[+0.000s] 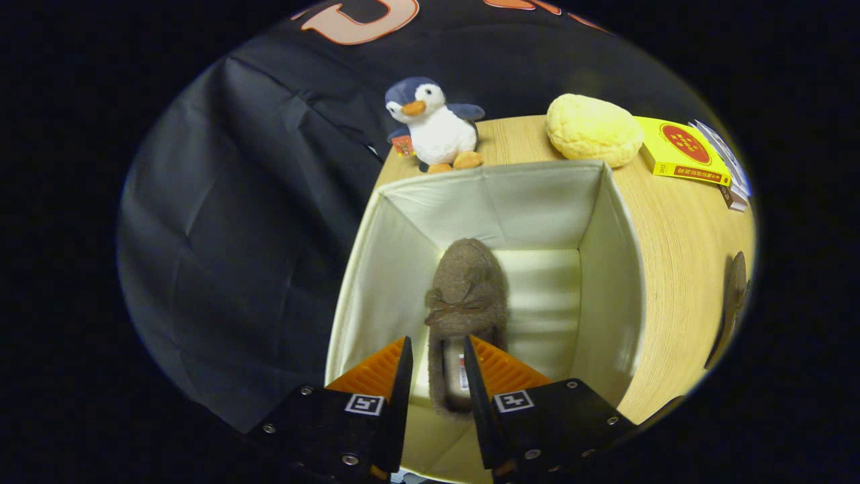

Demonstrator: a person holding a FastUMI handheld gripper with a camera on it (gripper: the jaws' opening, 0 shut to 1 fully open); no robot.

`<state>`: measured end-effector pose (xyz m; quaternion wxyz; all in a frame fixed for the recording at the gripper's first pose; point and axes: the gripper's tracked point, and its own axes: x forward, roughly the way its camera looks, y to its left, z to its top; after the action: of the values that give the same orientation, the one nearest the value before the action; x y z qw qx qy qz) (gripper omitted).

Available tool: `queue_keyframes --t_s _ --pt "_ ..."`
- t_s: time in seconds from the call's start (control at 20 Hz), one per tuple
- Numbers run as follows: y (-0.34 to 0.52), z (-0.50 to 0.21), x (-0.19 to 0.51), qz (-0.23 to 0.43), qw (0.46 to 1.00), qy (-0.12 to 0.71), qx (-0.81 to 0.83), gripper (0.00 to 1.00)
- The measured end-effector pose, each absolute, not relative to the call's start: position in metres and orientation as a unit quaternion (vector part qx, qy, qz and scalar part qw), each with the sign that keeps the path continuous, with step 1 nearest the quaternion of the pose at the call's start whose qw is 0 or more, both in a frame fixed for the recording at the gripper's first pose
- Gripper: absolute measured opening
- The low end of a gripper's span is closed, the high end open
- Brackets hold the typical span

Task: Open the storage box then place both shoes into the box .Put the left shoe in first, then the right shoe, with the right side of both shoes facing outward in a uniform manner.

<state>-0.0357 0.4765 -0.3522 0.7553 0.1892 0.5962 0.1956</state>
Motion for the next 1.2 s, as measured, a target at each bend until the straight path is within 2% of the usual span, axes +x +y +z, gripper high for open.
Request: queue_keyframes --t_s 0.35,0.65,0.95,1.2 --pt "0.394 -0.299 -0.026 0.217 0.796 0.525 0.207 0.80" --pt "0.283 -0.299 -0.033 0.196 0.826 0.497 0.180 0.97" --pt "0.167 -0.326 -0.047 0.140 0.843 0.495 0.156 0.98" --pt "0.076 -0.366 -0.070 0.085 0.837 0.521 0.142 0.99"
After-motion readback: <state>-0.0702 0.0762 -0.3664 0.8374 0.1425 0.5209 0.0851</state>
